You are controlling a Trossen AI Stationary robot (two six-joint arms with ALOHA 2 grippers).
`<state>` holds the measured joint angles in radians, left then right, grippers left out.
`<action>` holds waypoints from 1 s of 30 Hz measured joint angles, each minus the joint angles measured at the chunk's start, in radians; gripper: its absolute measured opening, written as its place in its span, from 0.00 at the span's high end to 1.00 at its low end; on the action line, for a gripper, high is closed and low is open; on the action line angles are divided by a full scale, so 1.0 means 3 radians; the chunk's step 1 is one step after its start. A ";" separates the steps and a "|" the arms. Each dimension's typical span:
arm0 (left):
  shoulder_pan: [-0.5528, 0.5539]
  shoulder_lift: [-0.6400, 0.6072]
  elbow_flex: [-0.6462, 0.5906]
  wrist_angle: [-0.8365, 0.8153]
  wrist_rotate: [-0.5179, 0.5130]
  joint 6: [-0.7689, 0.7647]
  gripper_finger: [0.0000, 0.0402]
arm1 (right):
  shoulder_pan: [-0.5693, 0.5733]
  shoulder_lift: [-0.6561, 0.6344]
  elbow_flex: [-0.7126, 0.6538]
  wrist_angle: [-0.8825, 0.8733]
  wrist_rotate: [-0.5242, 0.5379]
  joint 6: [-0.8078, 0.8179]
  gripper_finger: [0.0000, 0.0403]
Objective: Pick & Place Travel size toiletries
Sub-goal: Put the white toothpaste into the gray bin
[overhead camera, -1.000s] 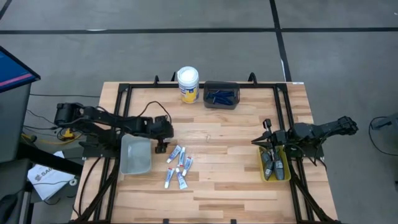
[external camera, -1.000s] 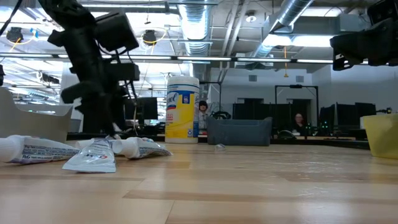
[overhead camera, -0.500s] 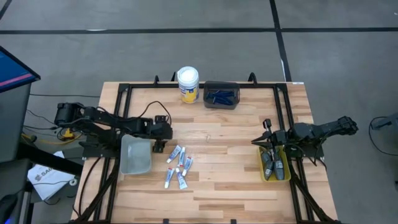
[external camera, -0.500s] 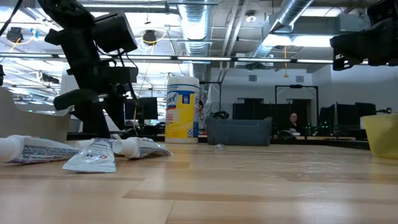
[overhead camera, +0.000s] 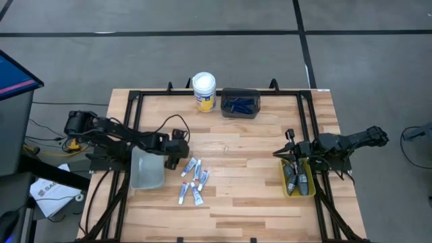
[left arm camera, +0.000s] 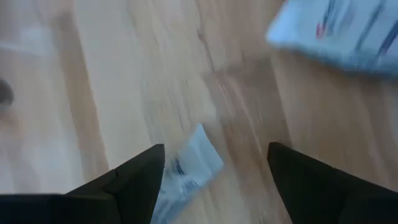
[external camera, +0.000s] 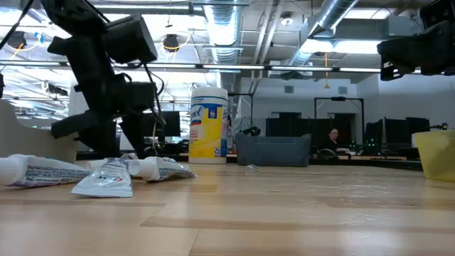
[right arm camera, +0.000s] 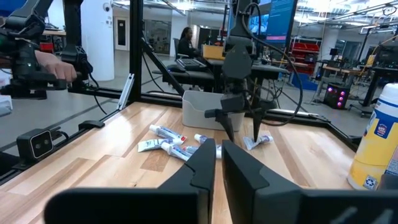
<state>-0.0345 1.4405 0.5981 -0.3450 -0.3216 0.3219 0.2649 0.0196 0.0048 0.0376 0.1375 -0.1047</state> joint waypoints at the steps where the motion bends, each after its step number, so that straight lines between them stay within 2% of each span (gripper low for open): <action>1: 0.0000 0.0043 0.0004 0.0011 -0.0015 0.0032 0.31 | -0.0001 -0.0001 0.0000 0.0002 0.0000 0.0000 0.95; 10: -0.0004 0.0209 0.0011 0.0175 -0.0300 0.0214 0.41 | 0.0000 0.0000 0.0000 0.0001 0.0000 0.0000 0.96; 30: 0.0004 0.0227 -0.0007 0.0187 -0.0422 0.0222 0.92 | 0.0000 0.0000 0.0000 0.0000 0.0000 0.0000 0.96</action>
<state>-0.0334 1.5085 0.5961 -0.2888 -0.4482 0.3884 0.2649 0.0196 0.0048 0.0377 0.1375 -0.1047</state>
